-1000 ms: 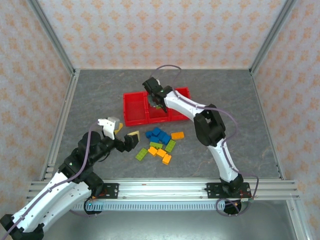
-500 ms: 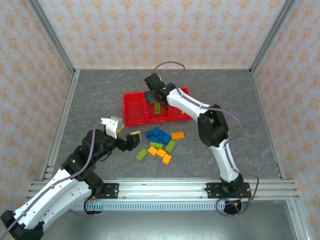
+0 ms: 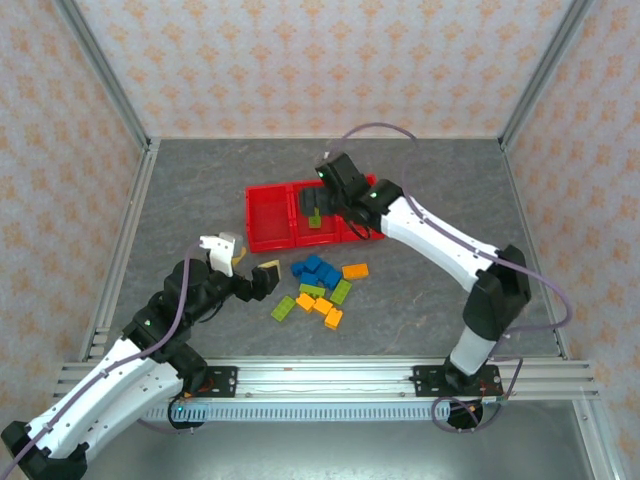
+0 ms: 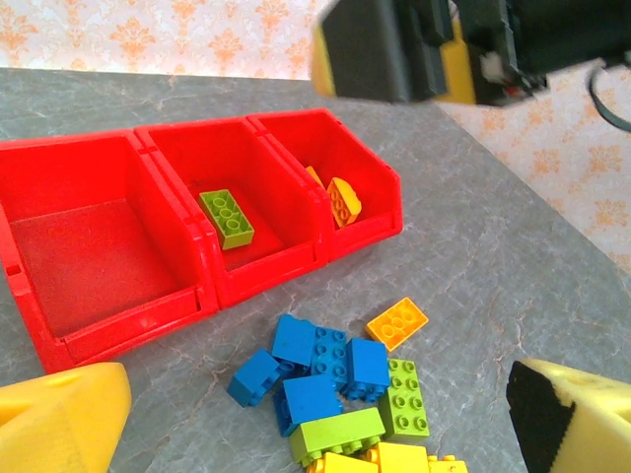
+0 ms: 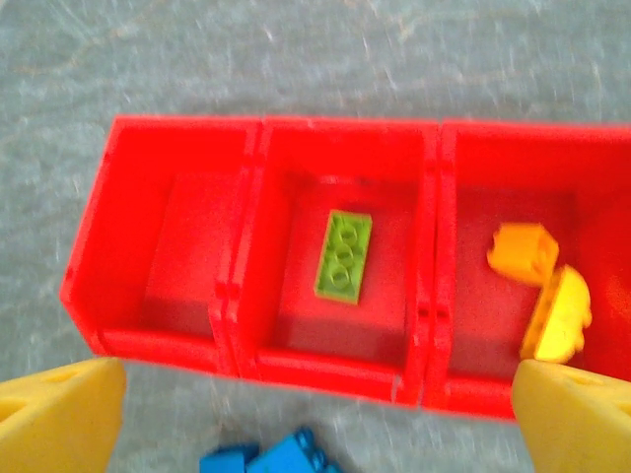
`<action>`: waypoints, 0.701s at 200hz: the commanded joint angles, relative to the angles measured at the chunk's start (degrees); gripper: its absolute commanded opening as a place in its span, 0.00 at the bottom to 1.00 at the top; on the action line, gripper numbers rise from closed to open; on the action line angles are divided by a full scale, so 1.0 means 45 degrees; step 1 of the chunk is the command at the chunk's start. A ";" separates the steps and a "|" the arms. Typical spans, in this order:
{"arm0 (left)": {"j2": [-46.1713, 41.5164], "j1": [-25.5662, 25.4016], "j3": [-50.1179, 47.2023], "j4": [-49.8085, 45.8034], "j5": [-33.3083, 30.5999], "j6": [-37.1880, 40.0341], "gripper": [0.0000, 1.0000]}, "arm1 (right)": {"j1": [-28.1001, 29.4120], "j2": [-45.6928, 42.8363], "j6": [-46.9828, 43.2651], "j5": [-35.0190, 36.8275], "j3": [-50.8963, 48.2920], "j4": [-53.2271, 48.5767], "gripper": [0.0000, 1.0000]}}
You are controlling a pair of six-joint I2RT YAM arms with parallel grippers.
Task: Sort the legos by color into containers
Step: Pick up the lego from the center of the table.
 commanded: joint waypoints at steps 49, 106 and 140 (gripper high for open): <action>0.0468 -0.0087 -0.0066 0.0587 0.0452 -0.0426 0.99 | 0.0571 -0.3430 0.3719 -0.0186 -0.4579 -0.1316 0.97; 0.0653 -0.0084 -0.0041 0.0223 0.0337 0.0045 0.99 | 0.0752 -0.4791 0.9800 -0.0449 -0.8137 0.1585 1.00; 0.0205 -0.0087 -0.0058 0.0084 0.0203 0.0192 0.99 | 0.1092 -0.4349 0.9564 0.1359 -0.7738 0.1836 0.98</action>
